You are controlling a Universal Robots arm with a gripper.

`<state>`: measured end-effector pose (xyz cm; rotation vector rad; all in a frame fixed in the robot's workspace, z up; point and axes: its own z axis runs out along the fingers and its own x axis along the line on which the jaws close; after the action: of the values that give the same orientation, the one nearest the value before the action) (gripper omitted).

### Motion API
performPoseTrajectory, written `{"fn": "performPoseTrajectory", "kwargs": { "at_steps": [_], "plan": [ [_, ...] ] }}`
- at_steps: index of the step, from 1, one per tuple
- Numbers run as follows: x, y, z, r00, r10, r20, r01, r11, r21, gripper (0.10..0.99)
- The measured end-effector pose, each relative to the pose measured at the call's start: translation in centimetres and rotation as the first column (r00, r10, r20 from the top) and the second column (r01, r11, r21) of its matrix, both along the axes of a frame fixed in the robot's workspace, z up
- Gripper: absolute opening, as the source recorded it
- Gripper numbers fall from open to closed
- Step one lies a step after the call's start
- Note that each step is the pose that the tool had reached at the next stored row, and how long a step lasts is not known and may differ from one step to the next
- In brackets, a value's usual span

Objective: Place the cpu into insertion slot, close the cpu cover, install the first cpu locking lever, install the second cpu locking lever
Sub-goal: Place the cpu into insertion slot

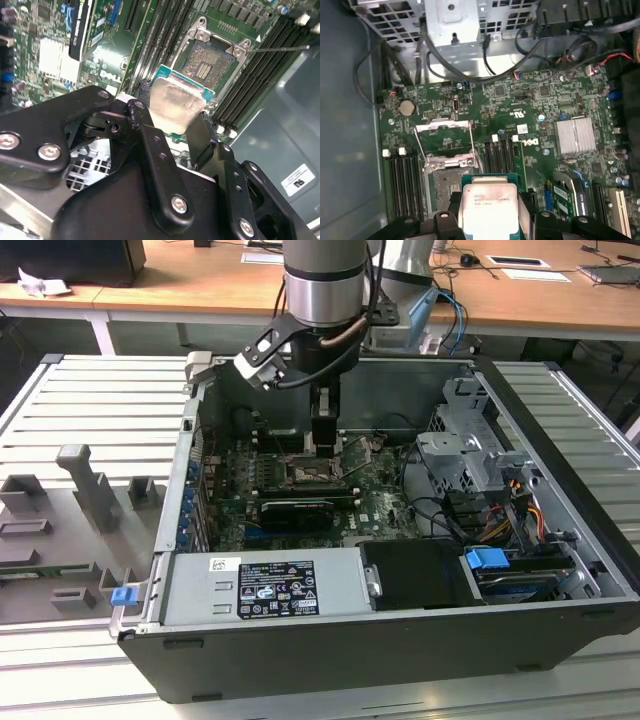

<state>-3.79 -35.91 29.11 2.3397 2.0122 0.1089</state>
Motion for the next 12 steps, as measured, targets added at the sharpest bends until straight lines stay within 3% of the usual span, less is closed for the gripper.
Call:
{"fn": "performPoseTrajectory", "kwargs": {
  "at_steps": [4, 9, 12],
  "plan": [
    [-0.01, 0.01, -0.32, 0.9997, -0.025, -0.0001, 0.025, 0.9997, 0.005, 0.529],
    [0.0, 0.03, -0.83, 0.9979, 0.064, 0.0, -0.064, 0.9979, 0.005, 0.529],
    [0.0, 0.03, -1.24, 0.9876, 0.157, 0.0, -0.157, 0.9876, 0.005, 0.529]
  ]
}}
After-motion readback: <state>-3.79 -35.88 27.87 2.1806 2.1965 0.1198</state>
